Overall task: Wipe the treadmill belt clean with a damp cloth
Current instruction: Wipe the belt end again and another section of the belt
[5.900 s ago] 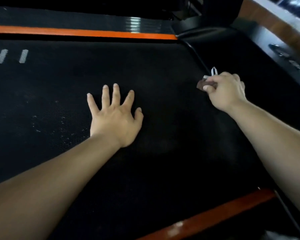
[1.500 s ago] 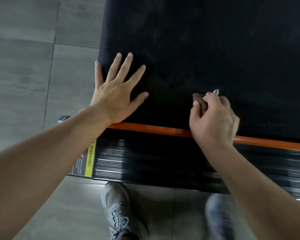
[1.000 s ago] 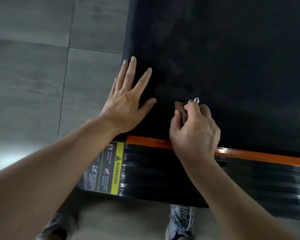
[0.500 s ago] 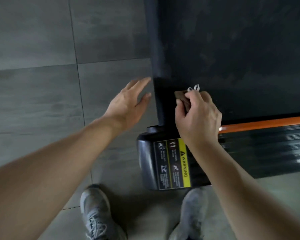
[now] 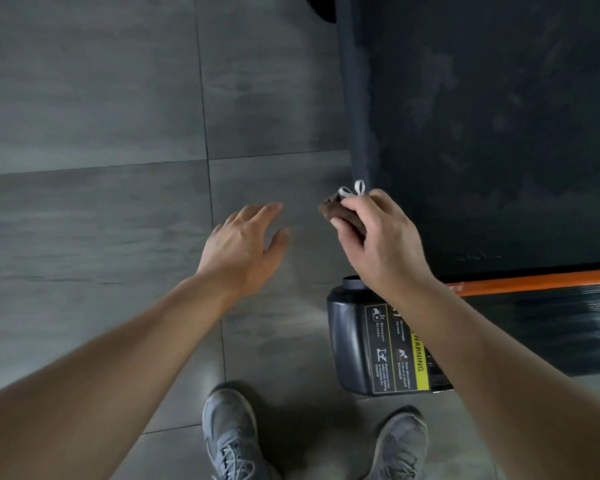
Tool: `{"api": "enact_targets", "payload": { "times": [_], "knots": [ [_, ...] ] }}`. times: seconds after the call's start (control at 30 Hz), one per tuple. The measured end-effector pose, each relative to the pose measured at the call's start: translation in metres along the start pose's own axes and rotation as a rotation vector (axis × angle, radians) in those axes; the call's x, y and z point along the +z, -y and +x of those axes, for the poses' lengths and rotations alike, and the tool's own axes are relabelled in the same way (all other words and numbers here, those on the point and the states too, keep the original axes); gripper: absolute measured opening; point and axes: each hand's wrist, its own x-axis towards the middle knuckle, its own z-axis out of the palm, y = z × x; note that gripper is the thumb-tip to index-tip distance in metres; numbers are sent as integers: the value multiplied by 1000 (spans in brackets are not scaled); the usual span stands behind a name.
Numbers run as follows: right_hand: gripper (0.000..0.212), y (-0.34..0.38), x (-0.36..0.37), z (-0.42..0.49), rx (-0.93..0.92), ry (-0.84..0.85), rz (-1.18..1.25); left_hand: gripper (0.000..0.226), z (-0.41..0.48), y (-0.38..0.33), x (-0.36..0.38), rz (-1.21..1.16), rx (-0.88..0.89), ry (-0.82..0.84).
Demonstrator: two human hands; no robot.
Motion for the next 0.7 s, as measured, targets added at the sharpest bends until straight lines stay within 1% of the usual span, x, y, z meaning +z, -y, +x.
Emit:
{"api": "enact_targets", "payload": {
  "times": [0.07,0.13,0.27,0.4,0.63,0.7],
  "knots": [
    [24,22,3,15,20,-24,87,51,-3,8,-24,20,-12,-31],
    [24,41,-1,23,9,-17,115,48,-3,15,-54,40,-12,-68],
    [23,79,-27,30,-19,48,125,48,4,22,-124,48,-18,-155],
    [22,112,-57,48,-27,65,95,50,3,29,-185,45,-42,-207],
    [21,154,-83,98,-55,59,92,44,12,34,-264,82,-43,-189],
    [23,162,-84,117,-48,70,101,42,21,35,-280,90,-49,-196]
  ]
}}
